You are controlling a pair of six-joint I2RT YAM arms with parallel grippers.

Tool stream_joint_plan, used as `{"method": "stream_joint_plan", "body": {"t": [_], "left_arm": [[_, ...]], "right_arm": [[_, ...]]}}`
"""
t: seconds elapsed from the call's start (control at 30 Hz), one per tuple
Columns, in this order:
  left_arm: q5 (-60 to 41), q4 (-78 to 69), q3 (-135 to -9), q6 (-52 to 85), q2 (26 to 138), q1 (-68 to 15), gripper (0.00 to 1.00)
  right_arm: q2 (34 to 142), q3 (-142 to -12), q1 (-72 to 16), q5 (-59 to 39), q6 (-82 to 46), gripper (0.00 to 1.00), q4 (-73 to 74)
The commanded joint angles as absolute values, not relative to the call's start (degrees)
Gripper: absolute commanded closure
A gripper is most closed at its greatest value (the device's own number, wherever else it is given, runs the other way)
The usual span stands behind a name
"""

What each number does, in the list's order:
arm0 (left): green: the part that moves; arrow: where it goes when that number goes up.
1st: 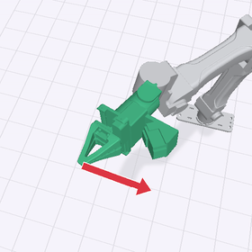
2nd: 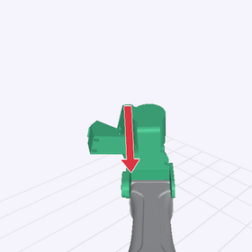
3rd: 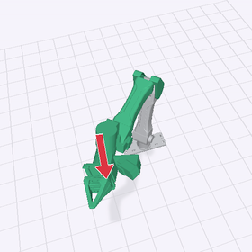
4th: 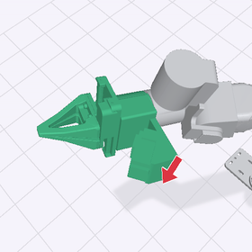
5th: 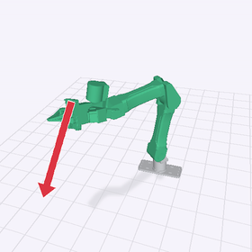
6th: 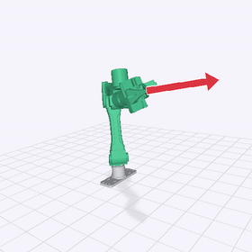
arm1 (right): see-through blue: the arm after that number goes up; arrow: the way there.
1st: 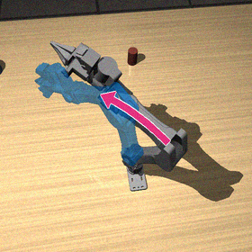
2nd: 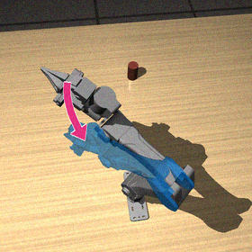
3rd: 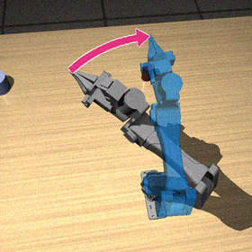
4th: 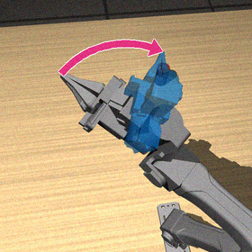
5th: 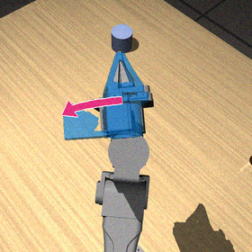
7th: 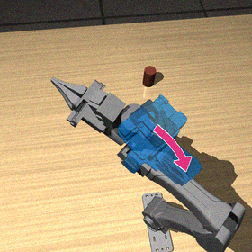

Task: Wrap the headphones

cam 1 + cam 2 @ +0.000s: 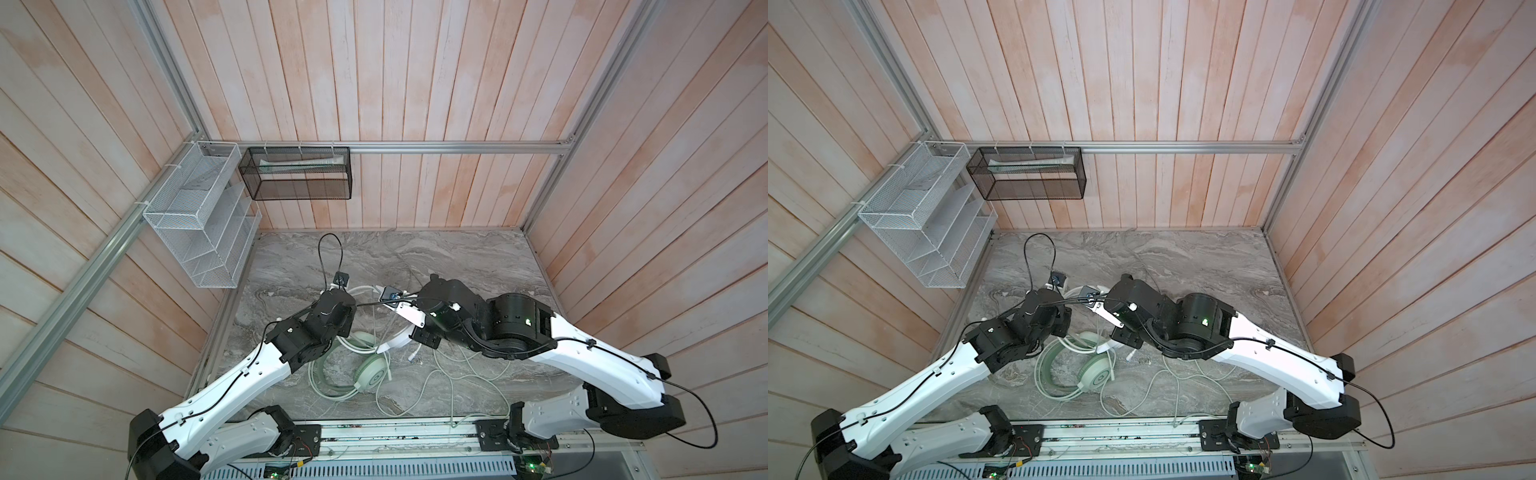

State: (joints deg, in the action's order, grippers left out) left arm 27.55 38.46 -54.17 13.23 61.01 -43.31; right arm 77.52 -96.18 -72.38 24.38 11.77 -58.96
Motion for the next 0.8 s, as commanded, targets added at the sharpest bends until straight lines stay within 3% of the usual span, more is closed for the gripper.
{"method": "stream_joint_plan", "body": {"t": [0.0, 0.53, 0.77], "left_arm": [[28.9, 37.3, -53.1, 13.5, 60.6, -43.6, 1.0], [23.6, 34.8, -51.5, 11.5, 60.9, -46.4, 1.0], [22.9, 33.8, -50.4, 10.6, 60.1, -48.7, 1.0]], "right_arm": [[75.9, -93.7, -70.7, 26.8, 12.0, 1.0, -57.7], [86.9, -103.0, -67.2, 27.3, 21.1, 1.0, -46.0], [88.8, -101.4, -60.5, 27.2, 23.6, 1.0, -37.2]]}}
